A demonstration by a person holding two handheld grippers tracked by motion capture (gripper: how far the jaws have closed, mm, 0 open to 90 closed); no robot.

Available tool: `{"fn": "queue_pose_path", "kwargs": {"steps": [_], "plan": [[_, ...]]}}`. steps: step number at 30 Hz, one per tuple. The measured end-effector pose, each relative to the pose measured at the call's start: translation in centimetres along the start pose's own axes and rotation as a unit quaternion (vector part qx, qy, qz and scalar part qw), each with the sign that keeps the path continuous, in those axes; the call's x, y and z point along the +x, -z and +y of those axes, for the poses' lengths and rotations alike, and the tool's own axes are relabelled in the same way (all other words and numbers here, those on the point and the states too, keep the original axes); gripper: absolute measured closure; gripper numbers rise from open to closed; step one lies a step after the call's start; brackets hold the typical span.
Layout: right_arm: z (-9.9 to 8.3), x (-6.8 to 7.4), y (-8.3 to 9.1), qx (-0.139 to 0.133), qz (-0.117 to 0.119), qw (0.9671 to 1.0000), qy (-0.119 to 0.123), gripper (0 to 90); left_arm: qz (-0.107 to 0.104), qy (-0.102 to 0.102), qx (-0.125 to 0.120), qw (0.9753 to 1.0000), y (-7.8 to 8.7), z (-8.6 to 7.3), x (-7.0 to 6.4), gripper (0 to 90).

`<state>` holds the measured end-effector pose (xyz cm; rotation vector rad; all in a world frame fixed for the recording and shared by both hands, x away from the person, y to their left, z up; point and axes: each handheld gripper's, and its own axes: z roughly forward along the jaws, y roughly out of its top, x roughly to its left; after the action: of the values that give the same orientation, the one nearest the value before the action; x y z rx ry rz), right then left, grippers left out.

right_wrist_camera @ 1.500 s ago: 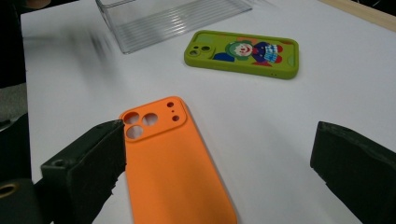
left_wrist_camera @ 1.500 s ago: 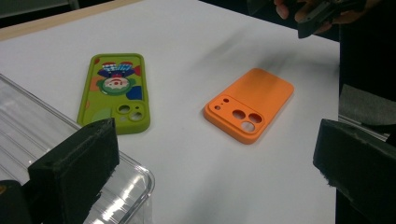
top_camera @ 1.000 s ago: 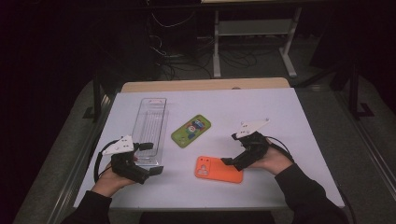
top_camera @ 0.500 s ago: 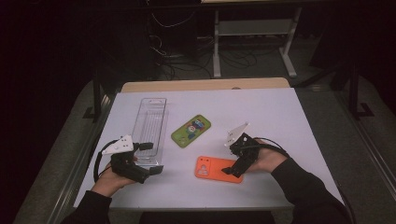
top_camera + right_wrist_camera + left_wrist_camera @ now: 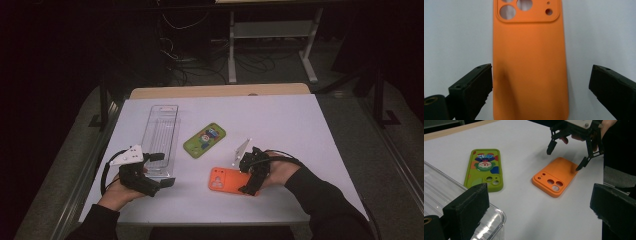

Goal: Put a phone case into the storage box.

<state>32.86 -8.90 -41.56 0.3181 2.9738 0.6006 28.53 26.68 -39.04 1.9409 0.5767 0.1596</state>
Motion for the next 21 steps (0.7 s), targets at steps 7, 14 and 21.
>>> {"fn": "queue_pose_path", "kwargs": {"steps": [7, 14, 21], "plan": [[0.4, 0.4, -0.7, 0.026, 0.01, 0.9995, 0.012, 5.7, -0.001, 0.0, -0.001, 1.0, 0.0, 0.0, 0.0, 1.8], [0.5, 0.6, -1.3, 0.043, 0.013, 0.9988, 0.021, 8.9, -0.002, -0.003, 0.003, 1.0, 0.0, 0.0, 0.0, 1.8], [0.5, 0.7, -1.7, 0.055, 0.021, 0.998, 0.023, 11.5, -0.002, -0.004, 0.004, 1.0, -0.1, 0.0, 0.0, 1.7]]}}
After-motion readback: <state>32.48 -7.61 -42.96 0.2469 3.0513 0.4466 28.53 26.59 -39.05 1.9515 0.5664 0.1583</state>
